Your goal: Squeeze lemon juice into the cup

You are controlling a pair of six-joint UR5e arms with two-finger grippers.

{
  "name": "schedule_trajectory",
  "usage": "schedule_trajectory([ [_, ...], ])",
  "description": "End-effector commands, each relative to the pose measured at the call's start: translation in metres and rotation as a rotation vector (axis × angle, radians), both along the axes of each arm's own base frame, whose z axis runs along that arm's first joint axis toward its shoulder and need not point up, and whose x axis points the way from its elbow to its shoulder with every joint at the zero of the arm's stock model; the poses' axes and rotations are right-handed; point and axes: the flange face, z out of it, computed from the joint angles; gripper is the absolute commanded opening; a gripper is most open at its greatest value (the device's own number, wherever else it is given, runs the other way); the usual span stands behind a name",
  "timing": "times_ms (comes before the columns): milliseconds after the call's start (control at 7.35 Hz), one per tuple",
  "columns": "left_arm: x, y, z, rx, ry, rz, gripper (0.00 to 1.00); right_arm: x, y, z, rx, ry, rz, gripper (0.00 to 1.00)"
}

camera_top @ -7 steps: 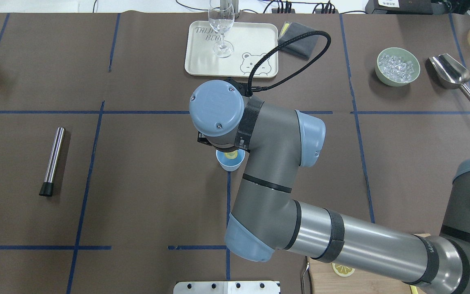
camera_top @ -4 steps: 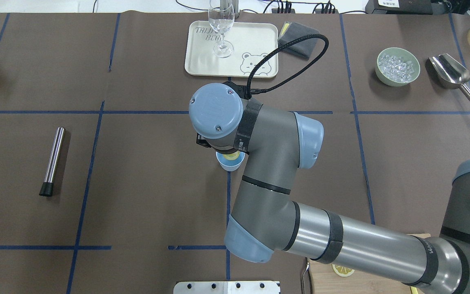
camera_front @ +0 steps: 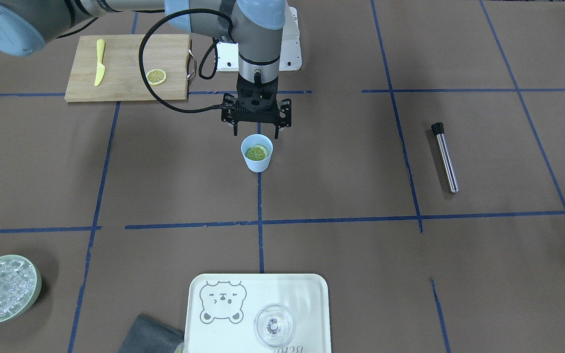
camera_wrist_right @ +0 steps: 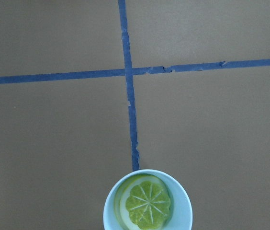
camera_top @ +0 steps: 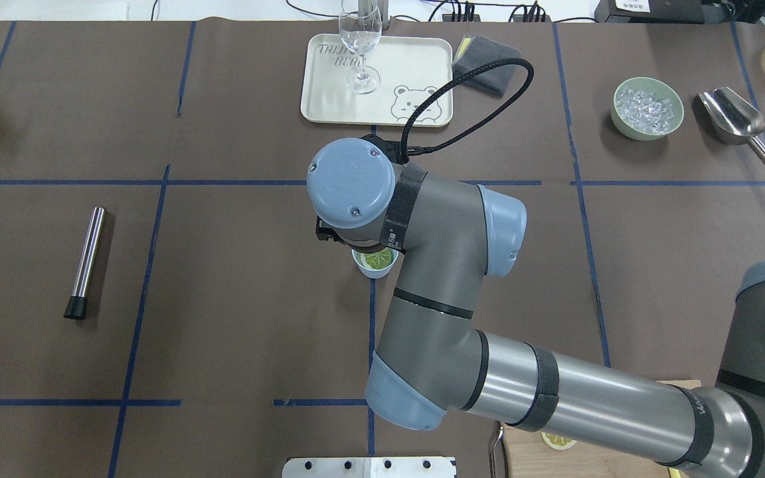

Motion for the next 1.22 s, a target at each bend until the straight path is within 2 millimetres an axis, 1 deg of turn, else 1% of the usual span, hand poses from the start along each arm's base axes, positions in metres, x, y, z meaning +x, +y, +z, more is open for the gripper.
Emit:
schedule_trajectory([
  [0, 0.001, -0.001, -0.001, 0.000, 0.000, -0.001, 1.00, 0.013, -0.003, -0.004, 0.038, -0.006, -0.027, 1.00],
  [136, 0.000, -0.001, -0.009, 0.017, 0.000, -0.002, 1.00, 0.037, -0.030, 0.010, 0.054, 0.015, -0.059, 1.00],
  [272, 0.000, -0.009, -0.010, 0.023, -0.004, 0.000, 1.00, 0.069, -0.065, 0.032, 0.045, 0.029, -0.091, 1.00],
  [408, 0.000, -0.022, -0.019, 0.048, -0.037, -0.001, 1.00, 0.108, -0.093, 0.058, 0.079, 0.050, -0.149, 1.00],
  [544, -0.003, -0.027, -0.029, 0.078, -0.099, -0.006, 1.00, 0.155, -0.115, 0.075, 0.109, 0.051, -0.170, 1.00],
  [680, -0.005, -0.036, -0.049, 0.120, -0.112, -0.011, 1.00, 0.204, -0.140, 0.094, 0.103, 0.035, -0.200, 1.00],
  [816, -0.007, -0.055, -0.061, 0.163, -0.142, -0.015, 1.00, 0.271, -0.171, 0.131, 0.155, 0.036, -0.305, 1.00],
  [952, -0.009, -0.063, -0.076, 0.235, -0.151, -0.030, 1.00, 0.339, -0.193, 0.166, 0.170, 0.013, -0.353, 1.00],
  [1088, -0.009, -0.078, -0.100, 0.392, -0.142, -0.042, 1.00, 0.382, -0.195, 0.205, 0.180, 0.025, -0.383, 1.00],
])
